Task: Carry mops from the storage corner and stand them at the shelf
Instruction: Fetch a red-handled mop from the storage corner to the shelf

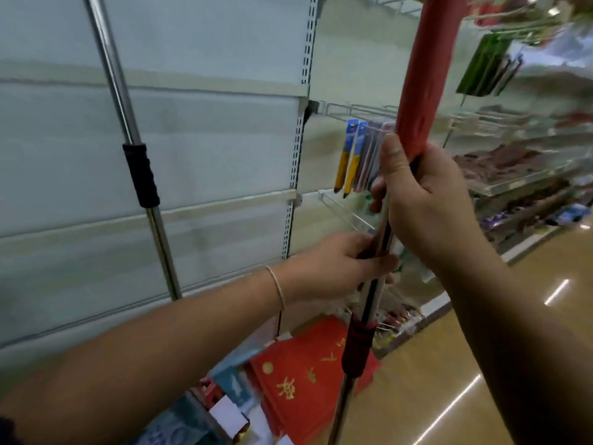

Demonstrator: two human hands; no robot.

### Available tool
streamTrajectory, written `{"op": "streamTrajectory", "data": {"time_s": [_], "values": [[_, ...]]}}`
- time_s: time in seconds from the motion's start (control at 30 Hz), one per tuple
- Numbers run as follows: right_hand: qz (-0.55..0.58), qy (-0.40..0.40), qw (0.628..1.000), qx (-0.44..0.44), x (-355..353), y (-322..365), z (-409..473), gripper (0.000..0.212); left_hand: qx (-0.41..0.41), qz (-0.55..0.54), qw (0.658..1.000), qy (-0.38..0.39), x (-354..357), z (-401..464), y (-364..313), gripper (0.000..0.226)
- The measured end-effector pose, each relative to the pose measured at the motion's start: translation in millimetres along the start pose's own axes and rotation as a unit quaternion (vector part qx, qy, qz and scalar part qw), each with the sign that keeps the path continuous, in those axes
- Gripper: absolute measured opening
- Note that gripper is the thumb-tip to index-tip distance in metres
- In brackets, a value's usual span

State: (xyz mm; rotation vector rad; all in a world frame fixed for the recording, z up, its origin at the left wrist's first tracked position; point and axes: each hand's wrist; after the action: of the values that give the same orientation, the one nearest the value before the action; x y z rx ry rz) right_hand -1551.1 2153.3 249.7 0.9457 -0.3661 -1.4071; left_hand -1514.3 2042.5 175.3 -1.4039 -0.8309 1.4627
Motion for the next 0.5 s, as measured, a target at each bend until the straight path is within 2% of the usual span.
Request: {"op": "streamTrajectory", "data": {"time_s": [0.17,0.5], "values": [[0.001,0.048,0.999,-0.016,-5,-15,10,0.046,-0.040,0.016,0.998,-0.037,7,-3,-4,0.020],[0.028,0.108,0.992,-0.063,-14,-9,-3,0.038,-0.070,0.045,0.994,-0.066,26,-33,-25,0.043]]}}
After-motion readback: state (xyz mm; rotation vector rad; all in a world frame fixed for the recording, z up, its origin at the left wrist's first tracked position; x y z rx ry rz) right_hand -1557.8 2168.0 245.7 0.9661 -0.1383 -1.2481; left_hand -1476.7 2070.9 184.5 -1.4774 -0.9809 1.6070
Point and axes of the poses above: each hand's wrist, its own z-axis towards the middle knuckle, its own x-axis out of the palm, y = z × x, and after that the axes turned 2 degrees about z, right-handed
